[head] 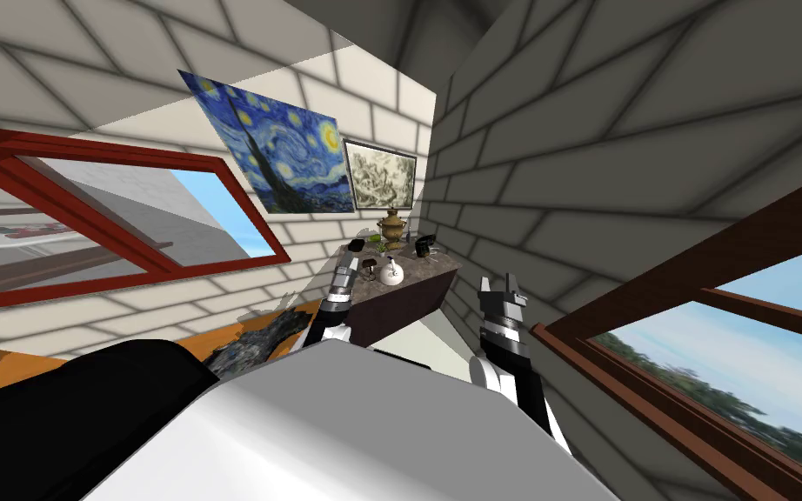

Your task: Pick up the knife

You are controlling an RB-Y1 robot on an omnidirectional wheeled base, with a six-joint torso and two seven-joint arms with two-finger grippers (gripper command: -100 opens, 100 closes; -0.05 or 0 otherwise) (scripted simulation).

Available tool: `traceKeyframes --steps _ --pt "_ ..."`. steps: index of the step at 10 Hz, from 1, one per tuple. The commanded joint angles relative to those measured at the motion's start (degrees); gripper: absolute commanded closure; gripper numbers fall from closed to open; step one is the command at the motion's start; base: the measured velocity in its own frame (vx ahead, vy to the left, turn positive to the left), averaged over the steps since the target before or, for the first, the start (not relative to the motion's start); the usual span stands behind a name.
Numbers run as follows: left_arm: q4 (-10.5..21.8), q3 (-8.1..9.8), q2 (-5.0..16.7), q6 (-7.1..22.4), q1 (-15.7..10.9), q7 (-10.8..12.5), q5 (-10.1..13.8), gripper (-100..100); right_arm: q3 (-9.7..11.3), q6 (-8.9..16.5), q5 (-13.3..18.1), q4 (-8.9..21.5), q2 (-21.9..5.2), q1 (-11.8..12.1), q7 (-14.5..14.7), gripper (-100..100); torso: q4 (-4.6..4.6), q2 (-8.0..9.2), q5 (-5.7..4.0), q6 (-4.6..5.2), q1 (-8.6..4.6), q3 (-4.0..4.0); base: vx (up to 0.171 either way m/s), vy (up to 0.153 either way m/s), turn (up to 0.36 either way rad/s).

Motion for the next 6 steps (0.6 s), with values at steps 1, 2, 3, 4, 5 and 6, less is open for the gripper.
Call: traceKeyframes --steps 1,2,3,4,5,6 --pt "0.3 0.50 2.1 0.8 -0.6 -0.6 0.3 -100 0.0 0.0 0.0 0.0 0.0 0.0 0.0 0 0.00 0.00 0.00 0.00 0.00 0.00 -0.013 0.013 -0.064" --pt "0.6 0.97 3.6 1.6 -1.2 -1.1 0.6 -100 0.0 0.0 0.0 0.0 0.0 0.0 0.0 0 0.01 0.04 0.01 0.01 0.06 0.02 -0.041 0.035 -0.091" --pt "1.1 1.57 5.4 2.7 -2.0 -1.8 1.0 -100 0.0 0.0 0.0 0.0 0.0 0.0 0.0 0 0.02 0.12 0.03 0.01 0.14 0.07 -0.064 0.044 -0.100" --pt "1.8 2.27 7.2 4.0 -3.0 -2.7 1.5 -100 0.0 0.0 0.0 0.0 0.0 0.0 0.0 0 0.04 0.20 0.04 0.01 0.19 0.11 -0.077 0.053 -0.143" --pt "2.5 3.04 9.0 5.5 -4.2 -3.6 2.1 -100 0.0 0.0 0.0 0.0 0.0 0.0 0.0 0 0.06 0.27 0.05 0.02 0.23 0.15 -0.083 0.067 -0.141" --pt "3.5 3.87 10.9 7.3 -5.5 -4.7 2.7 -100 0.0 0.0 0.0 0.0 0.0 0.0 0.0 0 0.07 0.30 0.06 0.01 0.29 0.17 -0.091 0.071 -0.160"
